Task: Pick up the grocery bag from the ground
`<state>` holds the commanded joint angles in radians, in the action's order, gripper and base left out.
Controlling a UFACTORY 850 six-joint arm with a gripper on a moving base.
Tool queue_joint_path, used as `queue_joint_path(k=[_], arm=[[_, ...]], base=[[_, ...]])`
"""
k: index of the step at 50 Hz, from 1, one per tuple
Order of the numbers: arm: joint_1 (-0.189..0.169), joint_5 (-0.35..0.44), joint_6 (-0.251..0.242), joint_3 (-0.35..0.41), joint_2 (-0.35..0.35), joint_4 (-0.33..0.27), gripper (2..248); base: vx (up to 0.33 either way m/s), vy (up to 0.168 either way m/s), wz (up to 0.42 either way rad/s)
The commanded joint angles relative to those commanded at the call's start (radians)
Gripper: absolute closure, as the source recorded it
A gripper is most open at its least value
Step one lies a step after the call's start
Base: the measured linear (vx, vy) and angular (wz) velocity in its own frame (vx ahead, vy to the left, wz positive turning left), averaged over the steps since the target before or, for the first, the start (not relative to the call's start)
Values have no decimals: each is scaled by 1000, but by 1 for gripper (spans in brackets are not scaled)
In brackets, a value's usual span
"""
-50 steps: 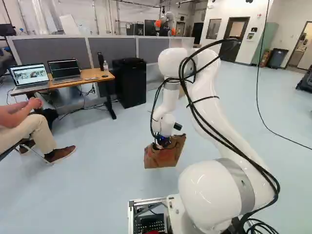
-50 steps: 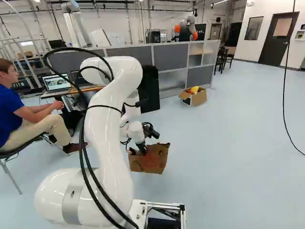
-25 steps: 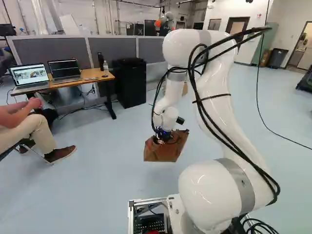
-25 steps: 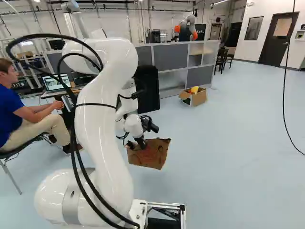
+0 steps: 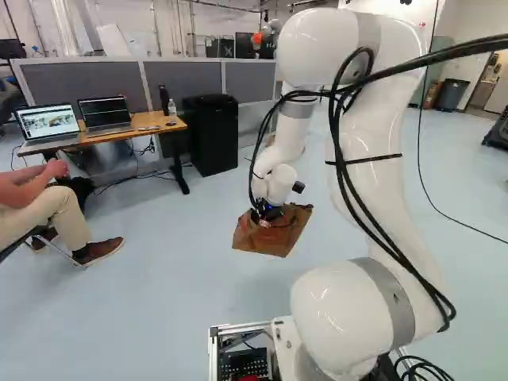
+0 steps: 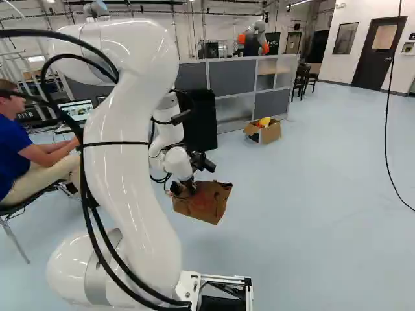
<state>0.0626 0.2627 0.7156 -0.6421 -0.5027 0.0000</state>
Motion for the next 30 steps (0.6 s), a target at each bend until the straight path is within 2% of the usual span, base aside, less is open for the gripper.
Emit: queue_joint_path(k=[11, 30], arm=[[0, 0, 0, 39, 81, 0, 227], [-1, 7, -8, 51, 100, 0, 227]], base=[[0, 0, 0], [0, 0, 0]])
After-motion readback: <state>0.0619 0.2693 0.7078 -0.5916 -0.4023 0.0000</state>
